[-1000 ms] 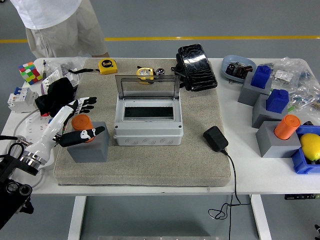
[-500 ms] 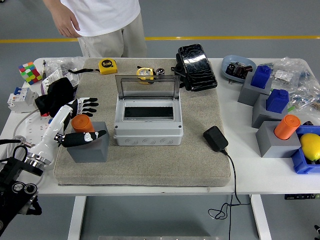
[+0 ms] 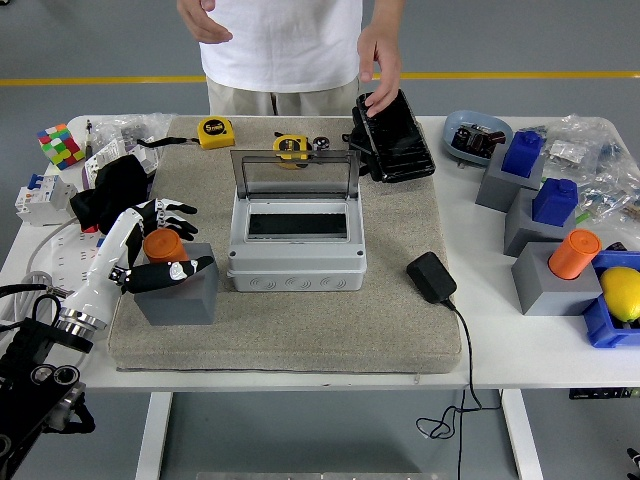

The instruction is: Fetch the battery,place it into the box,close the lid of the box

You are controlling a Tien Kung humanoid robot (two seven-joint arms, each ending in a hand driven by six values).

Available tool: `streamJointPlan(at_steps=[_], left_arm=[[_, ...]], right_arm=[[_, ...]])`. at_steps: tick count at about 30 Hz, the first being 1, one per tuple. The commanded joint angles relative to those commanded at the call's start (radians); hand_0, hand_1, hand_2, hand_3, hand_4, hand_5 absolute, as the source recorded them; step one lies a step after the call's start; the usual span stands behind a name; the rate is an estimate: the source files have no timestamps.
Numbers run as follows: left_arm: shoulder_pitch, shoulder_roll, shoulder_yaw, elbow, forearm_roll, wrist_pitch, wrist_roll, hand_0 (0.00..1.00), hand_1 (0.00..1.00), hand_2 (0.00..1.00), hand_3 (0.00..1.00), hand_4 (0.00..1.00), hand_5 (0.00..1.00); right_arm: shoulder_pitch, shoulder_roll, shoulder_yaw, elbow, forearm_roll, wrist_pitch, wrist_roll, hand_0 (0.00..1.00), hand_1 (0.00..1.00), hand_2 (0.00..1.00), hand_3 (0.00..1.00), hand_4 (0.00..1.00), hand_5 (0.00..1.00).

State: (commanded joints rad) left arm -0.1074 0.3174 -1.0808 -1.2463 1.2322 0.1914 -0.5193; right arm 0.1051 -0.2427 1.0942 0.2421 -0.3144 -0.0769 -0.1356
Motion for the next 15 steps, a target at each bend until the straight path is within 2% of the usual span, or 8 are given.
streamJointPlan(at_steps=[5, 6, 11, 12, 15], left_arm=[[-0.005, -0.004, 0.014, 0.004, -0.028, 0.016, -0.024, 0.263, 0.336, 0.401, 0.529, 0.998, 0.002], [-0.007, -0.005, 0.015, 0.006, -0.030, 0.018, -0.026, 0.188, 0.288, 0.394, 0.520, 0.998, 0.002], [-0.015, -0.007, 0.028, 0.015, -0.028, 0.021, -0.024, 0.188, 0.288, 0.394, 0.520, 0.998, 0.002], [-0.017, -0.008, 0.028, 0.017, -0.031, 0.022, -0.025, 0.097, 0.194, 0.384, 0.506, 0.998, 0.002], [-0.021, -0.010, 0.030, 0.023, -0.035, 0.026, -0.031, 0.097, 0.194, 0.384, 0.506, 0.998, 0.002]], right_arm=[[0.000, 0.000, -0.002, 0.000, 0.002, 0.000, 0.000, 0.633, 0.668, 0.665, 0.549, 0.967, 0.469], [0.001, 0.000, -0.002, 0.000, 0.003, 0.000, 0.000, 0.633, 0.668, 0.665, 0.549, 0.967, 0.468], [0.002, 0.000, 0.000, 0.000, 0.003, 0.000, -0.001, 0.633, 0.668, 0.665, 0.549, 0.967, 0.468], [0.002, 0.000, 0.000, 0.000, 0.003, 0.000, -0.001, 0.633, 0.667, 0.665, 0.548, 0.966, 0.468], [0.002, 0.000, 0.001, 0.000, 0.003, 0.000, -0.001, 0.633, 0.667, 0.665, 0.548, 0.966, 0.468]])
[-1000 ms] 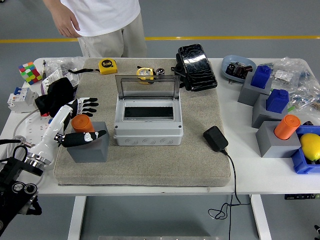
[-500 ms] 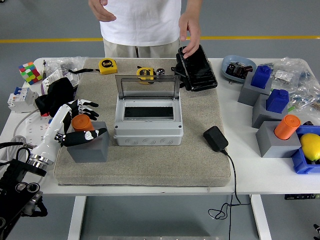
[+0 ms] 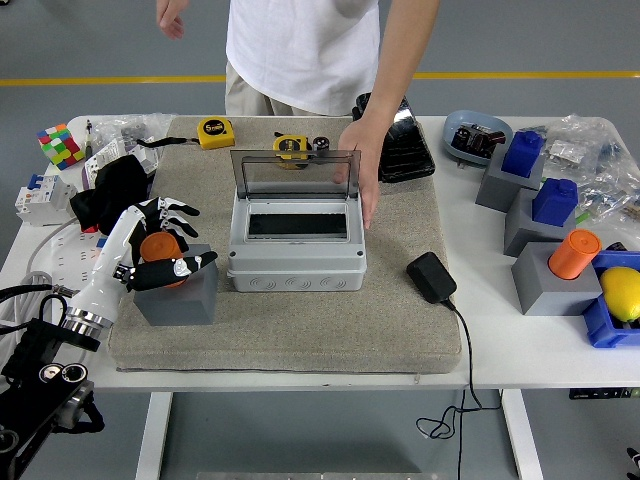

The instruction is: Fetch the battery,place it into the box,close the lid of the box

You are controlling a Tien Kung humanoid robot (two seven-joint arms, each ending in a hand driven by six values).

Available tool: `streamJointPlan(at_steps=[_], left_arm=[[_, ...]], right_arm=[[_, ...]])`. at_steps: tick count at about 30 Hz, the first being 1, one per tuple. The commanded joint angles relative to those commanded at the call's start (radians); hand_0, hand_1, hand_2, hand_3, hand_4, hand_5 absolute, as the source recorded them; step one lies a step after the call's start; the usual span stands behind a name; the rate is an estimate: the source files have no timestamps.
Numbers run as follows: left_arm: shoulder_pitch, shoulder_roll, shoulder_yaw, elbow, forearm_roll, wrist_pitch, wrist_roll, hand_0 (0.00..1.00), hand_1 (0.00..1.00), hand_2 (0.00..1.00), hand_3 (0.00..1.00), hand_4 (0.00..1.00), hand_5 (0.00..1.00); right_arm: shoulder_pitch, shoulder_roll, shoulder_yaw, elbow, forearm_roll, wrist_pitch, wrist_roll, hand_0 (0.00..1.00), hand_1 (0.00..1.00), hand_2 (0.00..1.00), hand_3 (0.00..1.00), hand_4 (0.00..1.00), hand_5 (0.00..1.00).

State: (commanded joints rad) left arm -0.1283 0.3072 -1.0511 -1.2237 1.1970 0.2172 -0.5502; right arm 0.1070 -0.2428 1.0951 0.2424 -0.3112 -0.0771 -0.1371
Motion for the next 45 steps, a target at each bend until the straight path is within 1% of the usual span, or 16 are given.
streamJointPlan(at_steps=[2, 3, 8, 9, 14, 15, 17, 22, 26, 30, 33, 37, 39, 41, 44, 45], left_arm=[[-0.006, -0.003, 0.005, 0.007, -0.008, 0.005, -0.009, 0.097, 0.194, 0.384, 0.506, 0.998, 0.002], [-0.008, -0.004, 0.007, 0.009, -0.010, 0.006, -0.011, 0.021, 0.082, 0.316, 0.400, 0.998, 0.002], [-0.019, -0.016, 0.035, 0.028, -0.051, 0.032, -0.077, 0.021, 0.082, 0.316, 0.400, 0.998, 0.002], [-0.021, -0.019, 0.040, 0.032, -0.059, 0.036, -0.090, 0.003, 0.002, 0.191, 0.155, 0.998, 0.002], [-0.040, -0.033, 0.068, 0.046, -0.080, 0.053, -0.095, 0.003, 0.002, 0.191, 0.155, 0.998, 0.002], [-0.044, -0.035, 0.072, 0.048, -0.084, 0.055, -0.095, 0.002, 0.002, 0.175, 0.133, 0.998, 0.002], [-0.055, -0.039, 0.085, 0.053, -0.096, 0.060, -0.095, 0.002, 0.002, 0.175, 0.133, 0.998, 0.002], [-0.076, -0.041, 0.108, 0.066, -0.119, 0.071, -0.095, 0.002, 0.002, 0.175, 0.130, 0.998, 0.002], [-0.082, -0.041, 0.105, 0.055, -0.123, 0.077, -0.095, 0.002, 0.002, 0.175, 0.130, 0.998, 0.002], [-0.085, -0.035, 0.081, 0.022, -0.095, 0.063, -0.095, 0.002, 0.002, 0.169, 0.129, 0.998, 0.002], [-0.091, -0.024, 0.065, -0.009, -0.063, 0.056, -0.095, 0.002, 0.002, 0.172, 0.127, 0.998, 0.002], [-0.106, -0.002, 0.047, -0.071, -0.022, 0.055, -0.095, 0.002, 0.002, 0.172, 0.127, 0.998, 0.002], [-0.123, 0.012, 0.043, -0.113, 0.019, 0.057, -0.082, 0.002, 0.002, 0.173, 0.126, 0.998, 0.002], [-0.145, 0.026, 0.053, -0.149, 0.074, 0.064, -0.047, 0.002, 0.002, 0.173, 0.126, 0.998, 0.002], [-0.207, 0.045, 0.097, -0.188, 0.194, 0.068, 0.044, 0.002, 0.002, 0.173, 0.126, 0.998, 0.002], [-0.231, 0.049, 0.119, -0.192, 0.227, 0.080, 0.072, 0.002, 0.002, 0.177, 0.117, 0.998, 0.002]], right_arm=[[-0.001, -0.001, -0.001, 0.000, 0.001, 0.000, 0.000, 0.633, 0.667, 0.665, 0.548, 0.966, 0.468], [-0.001, -0.001, -0.001, 0.000, 0.001, 0.000, -0.001, 0.634, 0.667, 0.665, 0.549, 0.966, 0.467], [-0.002, 0.000, -0.001, 0.001, 0.000, 0.000, 0.001, 0.634, 0.667, 0.665, 0.549, 0.966, 0.467], [-0.002, 0.000, -0.002, 0.000, 0.000, 0.000, 0.001, 0.636, 0.667, 0.665, 0.549, 0.966, 0.466], [-0.002, 0.002, -0.005, 0.000, 0.000, 0.001, 0.002, 0.636, 0.667, 0.665, 0.549, 0.966, 0.466], [-0.002, 0.002, -0.005, 0.000, 0.000, 0.001, 0.002, 0.635, 0.667, 0.665, 0.549, 0.966, 0.467], [-0.002, 0.002, -0.004, 0.000, -0.002, 0.000, 0.003, 0.635, 0.667, 0.665, 0.549, 0.966, 0.467], [0.000, 0.003, -0.003, 0.001, -0.002, -0.001, 0.005, 0.633, 0.667, 0.665, 0.549, 0.967, 0.465], [-0.001, 0.004, -0.004, 0.000, -0.001, -0.001, 0.007, 0.633, 0.667, 0.665, 0.549, 0.967, 0.465], [-0.001, 0.004, -0.005, -0.002, 0.000, -0.001, 0.008, 0.634, 0.666, 0.665, 0.549, 0.967, 0.464], [-0.001, 0.004, -0.005, -0.001, 0.001, -0.002, 0.009, 0.633, 0.666, 0.665, 0.549, 0.967, 0.462], [0.000, 0.003, -0.008, -0.001, 0.003, -0.005, 0.012, 0.633, 0.666, 0.665, 0.549, 0.967, 0.462], [0.002, 0.002, -0.009, 0.000, 0.004, -0.006, 0.013, 0.633, 0.666, 0.665, 0.549, 0.967, 0.461], [0.003, 0.002, -0.010, -0.001, 0.006, -0.007, 0.013, 0.633, 0.666, 0.665, 0.549, 0.967, 0.461], [0.003, 0.001, -0.013, -0.002, 0.008, -0.007, 0.012, 0.633, 0.666, 0.665, 0.549, 0.967, 0.461], [0.003, 0.001, -0.016, -0.002, 0.010, -0.007, 0.012, 0.632, 0.666, 0.665, 0.549, 0.967, 0.460]])
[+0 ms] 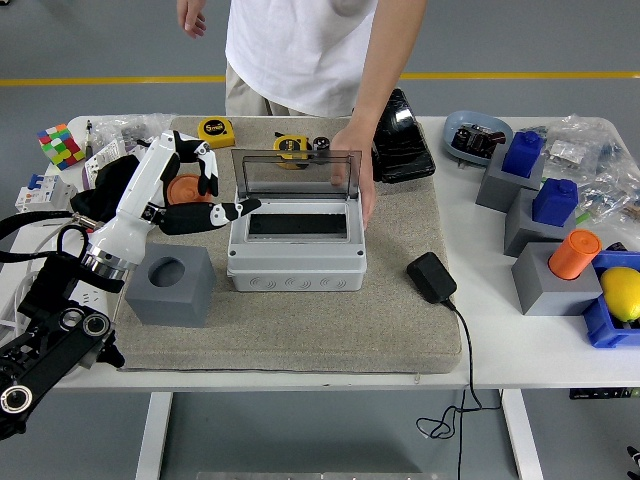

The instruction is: Fetch the battery,place it into the box,close the lid of the box

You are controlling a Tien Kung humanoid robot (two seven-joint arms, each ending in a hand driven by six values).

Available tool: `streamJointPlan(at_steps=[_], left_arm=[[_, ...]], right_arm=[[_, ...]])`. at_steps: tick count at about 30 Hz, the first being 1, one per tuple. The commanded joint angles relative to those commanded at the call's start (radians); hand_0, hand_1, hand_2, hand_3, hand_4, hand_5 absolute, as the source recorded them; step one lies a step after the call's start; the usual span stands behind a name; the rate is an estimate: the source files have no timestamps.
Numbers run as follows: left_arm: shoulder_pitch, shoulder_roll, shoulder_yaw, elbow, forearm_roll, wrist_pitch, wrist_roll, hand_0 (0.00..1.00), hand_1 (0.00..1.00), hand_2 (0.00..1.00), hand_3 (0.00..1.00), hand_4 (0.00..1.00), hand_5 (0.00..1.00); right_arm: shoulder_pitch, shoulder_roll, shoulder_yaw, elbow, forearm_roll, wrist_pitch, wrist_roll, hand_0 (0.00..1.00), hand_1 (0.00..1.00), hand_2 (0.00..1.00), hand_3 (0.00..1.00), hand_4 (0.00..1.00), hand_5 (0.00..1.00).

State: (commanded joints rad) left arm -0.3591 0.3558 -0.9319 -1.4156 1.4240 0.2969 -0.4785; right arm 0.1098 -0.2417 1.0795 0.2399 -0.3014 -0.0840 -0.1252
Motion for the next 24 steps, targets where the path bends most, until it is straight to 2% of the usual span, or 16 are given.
streamJointPlan(at_steps=[3, 7, 11, 12, 13, 17, 18, 23, 24], left_arm=[[-0.081, 0.001, 0.083, 0.012, 0.103, 0.030, 0.093, 0.002, 0.002, 0.177, 0.117, 0.998, 0.002], [-0.177, -0.017, 0.193, 0.050, 0.230, 0.038, 0.207, 0.002, 0.002, 0.177, 0.115, 0.986, 0.002], [-0.247, -0.043, 0.272, 0.089, 0.367, 0.006, 0.361, 0.002, 0.002, 0.177, 0.115, 0.986, 0.002], [-0.268, -0.054, 0.292, 0.103, 0.400, -0.009, 0.407, 0.002, 0.002, 0.187, 0.156, 0.970, 0.002], [-0.281, -0.061, 0.302, 0.112, 0.418, -0.020, 0.444, 0.002, 0.002, 0.187, 0.156, 0.970, 0.002], [-0.331, -0.091, 0.339, 0.158, 0.445, -0.045, 0.597, 0.002, 0.002, 0.187, 0.156, 0.970, 0.002], [-0.342, -0.100, 0.346, 0.171, 0.452, -0.054, 0.625, 0.002, 0.002, 0.198, 0.248, 0.975, 0.002], [-0.376, -0.135, 0.373, 0.223, 0.454, -0.089, 0.737, 0.002, 0.002, 0.198, 0.248, 0.975, 0.002], [-0.379, -0.142, 0.376, 0.231, 0.444, -0.090, 0.748, 0.002, 0.002, 0.227, 0.322, 0.998, 0.002]], right_arm=[[-0.001, 0.000, -0.005, 0.000, 0.003, -0.001, -0.001, 0.632, 0.666, 0.665, 0.549, 0.967, 0.460], [-0.001, 0.001, -0.012, 0.001, 0.006, -0.007, 0.000, 0.633, 0.666, 0.664, 0.548, 0.967, 0.458], [-0.002, 0.002, -0.014, 0.002, 0.008, -0.011, 0.001, 0.633, 0.666, 0.664, 0.548, 0.967, 0.458], [-0.004, 0.003, -0.015, 0.001, 0.009, -0.011, 0.001, 0.632, 0.666, 0.664, 0.548, 0.966, 0.456], [-0.005, 0.003, -0.016, 0.000, 0.010, -0.010, 0.001, 0.632, 0.666, 0.664, 0.548, 0.966, 0.456], [-0.010, 0.005, -0.019, -0.003, 0.012, -0.007, 0.000, 0.632, 0.666, 0.664, 0.548, 0.966, 0.456], [-0.010, 0.005, -0.019, -0.003, 0.012, -0.007, 0.000, 0.631, 0.666, 0.663, 0.548, 0.967, 0.456], [-0.009, 0.006, -0.018, -0.001, 0.013, -0.011, 0.003, 0.631, 0.666, 0.663, 0.548, 0.967, 0.456], [-0.009, 0.006, -0.018, 0.000, 0.013, -0.012, 0.004, 0.632, 0.666, 0.664, 0.548, 0.967, 0.455]])
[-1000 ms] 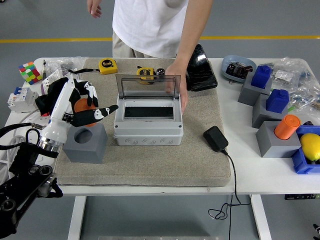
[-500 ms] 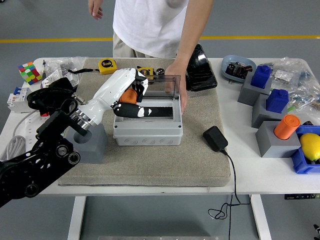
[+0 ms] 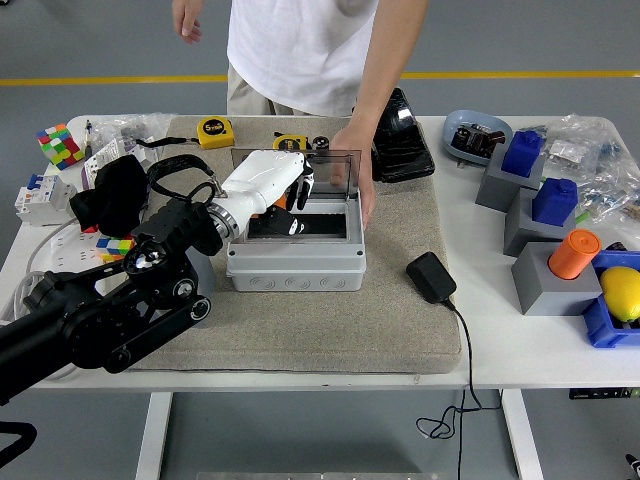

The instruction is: Fetch the battery,place it into the box,close the lid of the box

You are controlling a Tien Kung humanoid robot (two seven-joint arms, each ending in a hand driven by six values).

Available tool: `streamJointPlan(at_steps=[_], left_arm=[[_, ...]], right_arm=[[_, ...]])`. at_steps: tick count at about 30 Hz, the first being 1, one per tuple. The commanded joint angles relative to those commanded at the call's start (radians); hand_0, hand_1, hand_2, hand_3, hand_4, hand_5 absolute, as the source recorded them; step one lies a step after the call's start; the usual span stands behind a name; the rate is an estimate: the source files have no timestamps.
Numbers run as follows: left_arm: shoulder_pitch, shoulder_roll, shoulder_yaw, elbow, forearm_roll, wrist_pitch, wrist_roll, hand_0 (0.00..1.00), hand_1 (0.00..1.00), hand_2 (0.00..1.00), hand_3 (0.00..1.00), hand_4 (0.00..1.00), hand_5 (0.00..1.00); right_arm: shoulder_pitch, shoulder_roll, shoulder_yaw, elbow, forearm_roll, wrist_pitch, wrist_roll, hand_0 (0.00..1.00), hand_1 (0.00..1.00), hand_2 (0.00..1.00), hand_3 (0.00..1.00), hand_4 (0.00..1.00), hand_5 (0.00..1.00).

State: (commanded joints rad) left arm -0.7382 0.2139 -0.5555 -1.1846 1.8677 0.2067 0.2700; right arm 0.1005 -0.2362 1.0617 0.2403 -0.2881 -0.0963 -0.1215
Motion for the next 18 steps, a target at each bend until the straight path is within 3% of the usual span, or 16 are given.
streamJointPlan(at_steps=[11, 12, 18], left_arm=[[0.009, -0.039, -0.008, -0.023, -0.067, 0.034, -0.001, 0.002, 0.002, 0.233, 0.335, 0.998, 0.002], [0.008, -0.042, -0.009, -0.022, -0.071, 0.038, -0.004, 0.002, 0.002, 0.235, 0.370, 0.998, 0.002], [0.001, -0.066, 0.001, 0.004, -0.087, 0.065, -0.018, 0.002, 0.002, 0.247, 0.371, 0.998, 0.002]], right_arm=[[-0.006, 0.003, -0.003, -0.002, 0.002, 0.002, 0.001, 0.633, 0.666, 0.663, 0.548, 0.967, 0.454], [-0.006, 0.003, -0.004, -0.002, 0.002, 0.002, 0.001, 0.632, 0.666, 0.663, 0.548, 0.966, 0.454], [-0.004, 0.003, -0.009, 0.001, 0.003, -0.001, 0.004, 0.632, 0.665, 0.663, 0.548, 0.967, 0.453]])
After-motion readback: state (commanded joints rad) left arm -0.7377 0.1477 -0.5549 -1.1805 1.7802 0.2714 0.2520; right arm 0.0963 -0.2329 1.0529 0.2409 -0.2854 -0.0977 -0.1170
